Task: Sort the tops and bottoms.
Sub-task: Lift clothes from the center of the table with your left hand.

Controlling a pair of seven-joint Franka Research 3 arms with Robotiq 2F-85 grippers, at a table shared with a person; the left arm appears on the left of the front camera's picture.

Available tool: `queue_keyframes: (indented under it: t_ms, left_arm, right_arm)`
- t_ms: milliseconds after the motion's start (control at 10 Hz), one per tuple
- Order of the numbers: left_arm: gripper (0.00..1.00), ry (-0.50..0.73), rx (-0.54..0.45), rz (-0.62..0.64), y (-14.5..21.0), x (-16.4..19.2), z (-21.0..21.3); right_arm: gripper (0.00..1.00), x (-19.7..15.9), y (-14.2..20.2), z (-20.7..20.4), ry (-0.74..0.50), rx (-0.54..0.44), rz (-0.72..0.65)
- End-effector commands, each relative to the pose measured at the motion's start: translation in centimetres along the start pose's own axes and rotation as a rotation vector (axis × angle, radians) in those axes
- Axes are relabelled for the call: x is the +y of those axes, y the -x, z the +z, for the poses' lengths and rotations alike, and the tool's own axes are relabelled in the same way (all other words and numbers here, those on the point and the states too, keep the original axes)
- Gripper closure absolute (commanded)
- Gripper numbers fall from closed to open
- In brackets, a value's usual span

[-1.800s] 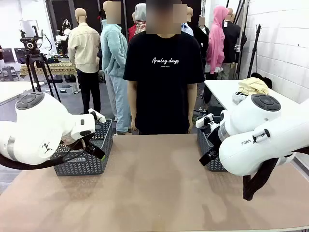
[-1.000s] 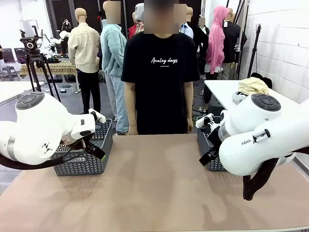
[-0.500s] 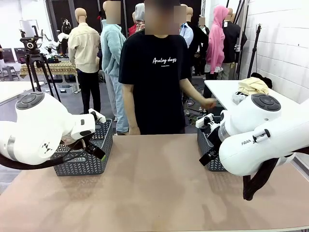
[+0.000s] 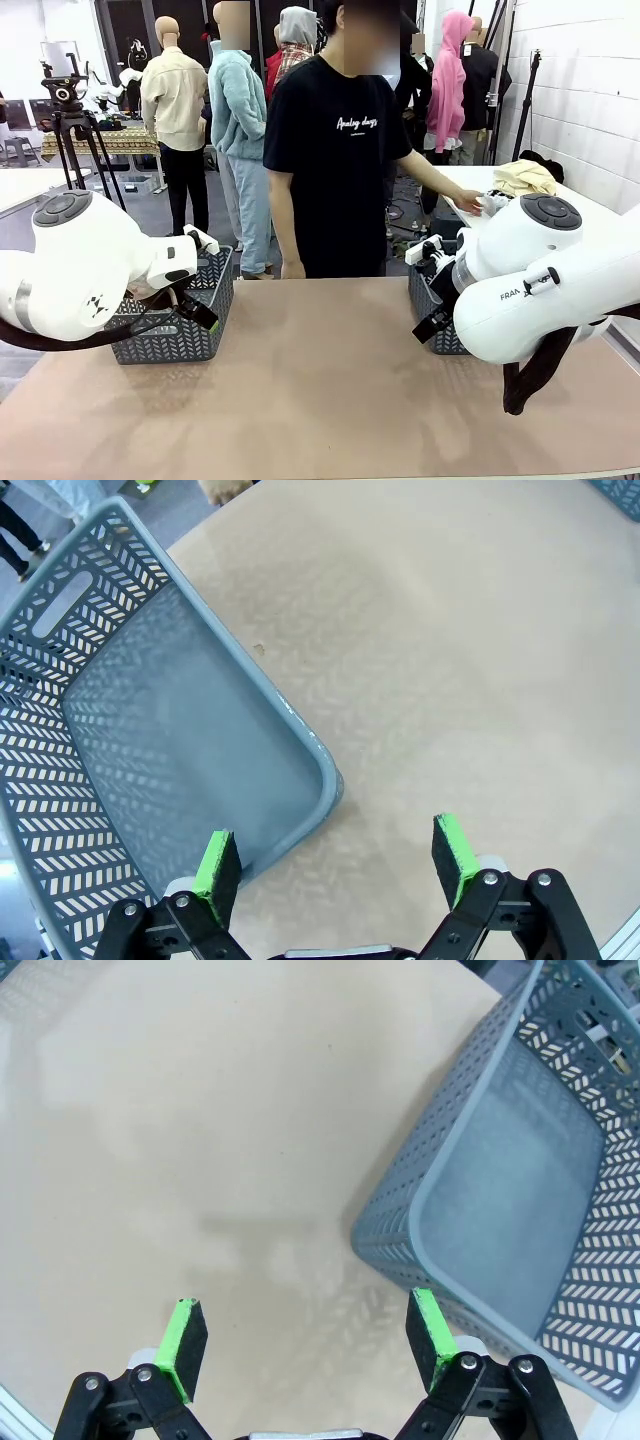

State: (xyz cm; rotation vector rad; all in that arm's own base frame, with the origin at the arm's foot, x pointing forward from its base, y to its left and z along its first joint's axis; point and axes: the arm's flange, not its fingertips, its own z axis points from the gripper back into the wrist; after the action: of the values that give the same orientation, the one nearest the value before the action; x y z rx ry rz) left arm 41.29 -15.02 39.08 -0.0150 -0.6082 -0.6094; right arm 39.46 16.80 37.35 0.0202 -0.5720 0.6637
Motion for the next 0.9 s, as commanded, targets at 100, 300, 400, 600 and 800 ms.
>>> queue_keyframes:
  t_ms: [100,300,400,600,800]
  left_arm:
    - [0.00,0.000,0.001,0.001,0.04,0.04,-0.01]
    - [0.00,0.000,0.001,0.001,0.04,0.04,-0.01]
    - [0.00,0.000,0.001,0.001,0.04,0.04,-0.01]
    - [0.00,0.000,0.001,0.001,0.04,0.04,-0.01]
    - [0.00,0.000,0.001,0.001,0.04,0.04,-0.01]
  right_arm:
    - [0.00,-0.01,0.00,0.00,0.000,0.000,0.000]
    - [0.00,-0.01,0.00,0.00,0.000,0.000,0.000]
    - [0.00,-0.01,0.00,0.00,0.000,0.000,0.000]
    - [0.00,-0.01,0.00,0.00,0.000,0.000,0.000]
    - [0.00,-0.01,0.00,0.00,0.000,0.000,0.000]
